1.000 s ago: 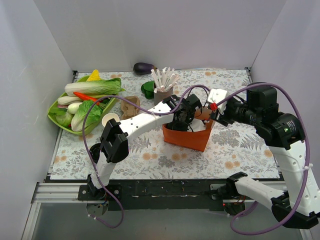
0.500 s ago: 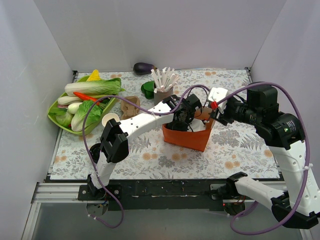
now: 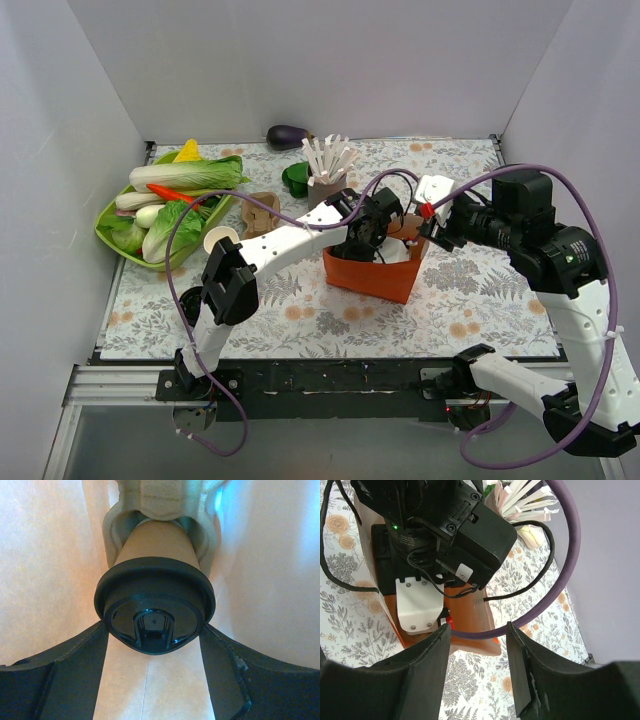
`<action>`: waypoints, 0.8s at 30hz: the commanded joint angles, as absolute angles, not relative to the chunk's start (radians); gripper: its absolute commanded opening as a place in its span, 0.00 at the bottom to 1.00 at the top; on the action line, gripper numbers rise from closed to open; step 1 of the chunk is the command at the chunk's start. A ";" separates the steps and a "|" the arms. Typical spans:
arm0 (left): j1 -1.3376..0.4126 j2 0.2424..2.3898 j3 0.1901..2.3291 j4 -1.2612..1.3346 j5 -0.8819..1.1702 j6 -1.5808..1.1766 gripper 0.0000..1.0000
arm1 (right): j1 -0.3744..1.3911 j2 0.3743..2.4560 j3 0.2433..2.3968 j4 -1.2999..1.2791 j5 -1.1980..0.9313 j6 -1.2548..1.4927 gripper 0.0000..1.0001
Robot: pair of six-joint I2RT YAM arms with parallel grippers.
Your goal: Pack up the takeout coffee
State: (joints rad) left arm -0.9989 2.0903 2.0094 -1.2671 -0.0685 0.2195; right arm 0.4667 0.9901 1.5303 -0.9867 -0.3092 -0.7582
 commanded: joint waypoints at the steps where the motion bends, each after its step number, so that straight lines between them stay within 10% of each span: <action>1: -1.005 2.106 2.017 -1.341 -0.049 0.213 0.00 | 0.466 0.989 1.523 -0.943 -0.313 -0.742 0.56; 24: -1.003 2.111 2.071 -1.368 -0.046 0.206 0.56 | 0.466 0.988 1.506 -0.939 -0.310 -0.749 0.56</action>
State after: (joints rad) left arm -0.9989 2.1044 2.0399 -1.3067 -0.0685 0.2173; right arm 0.4667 0.9901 1.5085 -0.9825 -0.3092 -0.7582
